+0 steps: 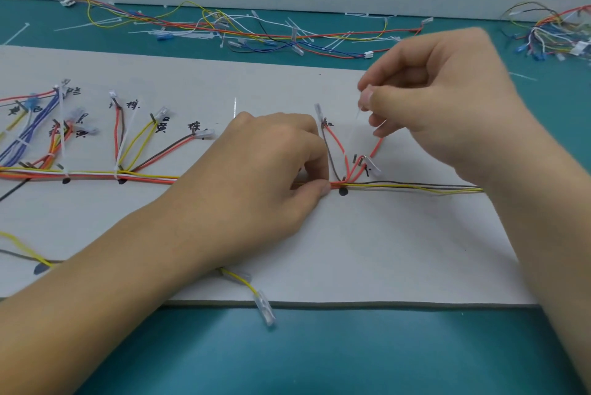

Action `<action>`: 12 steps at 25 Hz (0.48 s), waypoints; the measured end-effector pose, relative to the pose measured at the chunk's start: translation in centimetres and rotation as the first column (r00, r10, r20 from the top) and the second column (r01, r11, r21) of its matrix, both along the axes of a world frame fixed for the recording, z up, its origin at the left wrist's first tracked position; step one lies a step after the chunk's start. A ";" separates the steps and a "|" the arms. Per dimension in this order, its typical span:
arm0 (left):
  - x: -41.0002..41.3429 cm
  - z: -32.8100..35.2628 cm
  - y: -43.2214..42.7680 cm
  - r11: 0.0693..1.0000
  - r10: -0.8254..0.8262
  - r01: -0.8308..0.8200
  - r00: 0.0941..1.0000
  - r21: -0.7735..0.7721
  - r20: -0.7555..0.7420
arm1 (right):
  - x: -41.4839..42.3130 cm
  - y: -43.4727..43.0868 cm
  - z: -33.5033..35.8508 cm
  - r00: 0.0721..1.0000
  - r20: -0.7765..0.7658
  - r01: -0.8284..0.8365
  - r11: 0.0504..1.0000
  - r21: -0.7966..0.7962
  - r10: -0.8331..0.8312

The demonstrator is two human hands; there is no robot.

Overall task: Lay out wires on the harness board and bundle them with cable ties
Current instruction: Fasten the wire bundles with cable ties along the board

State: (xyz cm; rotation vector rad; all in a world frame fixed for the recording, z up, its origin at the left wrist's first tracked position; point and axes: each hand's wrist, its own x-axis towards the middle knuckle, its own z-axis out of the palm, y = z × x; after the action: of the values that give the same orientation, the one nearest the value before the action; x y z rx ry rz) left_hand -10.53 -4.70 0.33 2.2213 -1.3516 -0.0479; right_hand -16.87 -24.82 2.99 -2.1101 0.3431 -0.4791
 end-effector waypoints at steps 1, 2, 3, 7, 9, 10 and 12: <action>0.0 0.0 -0.1 1.000 -0.001 0.001 1.000 0.009 0.006 | 0.1 0.2 -0.3 0.999 -0.030 -0.026 0.999 -0.027 0.025; -0.1 -0.1 -0.1 1.000 0.001 -0.001 1.000 0.015 0.009 | 0.2 0.4 -0.5 0.997 -0.061 -0.057 0.997 -0.054 0.053; -0.1 -0.2 -0.1 1.000 0.004 -0.004 1.000 0.019 0.014 | 0.3 0.6 -0.8 0.993 -0.089 -0.089 0.993 -0.079 0.082; -0.1 -0.2 0.1 0.999 0.019 -0.019 1.000 -0.026 0.011 | 0.3 0.9 -1.1 0.964 -0.179 -0.222 0.965 -0.138 0.197; 0.0 0.1 0.5 0.997 0.015 -0.015 1.000 -0.071 0.005 | 0.2 0.9 -1.0 0.949 -0.210 -0.269 0.952 -0.148 0.235; 0.0 0.3 0.6 0.997 0.003 -0.002 1.000 -0.074 0.012 | 0.2 0.9 -1.0 0.944 -0.220 -0.282 0.947 -0.152 0.246; -0.1 0.5 0.8 0.998 -0.036 0.037 0.999 -0.056 0.019 | 0.1 1.0 -1.0 0.936 -0.237 -0.300 0.942 -0.149 0.261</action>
State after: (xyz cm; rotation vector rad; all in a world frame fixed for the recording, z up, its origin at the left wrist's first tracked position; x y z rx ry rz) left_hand -10.67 -3.88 0.84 2.1555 -1.3857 -0.0027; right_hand -16.76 -23.80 2.01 -2.3507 0.1150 -0.1168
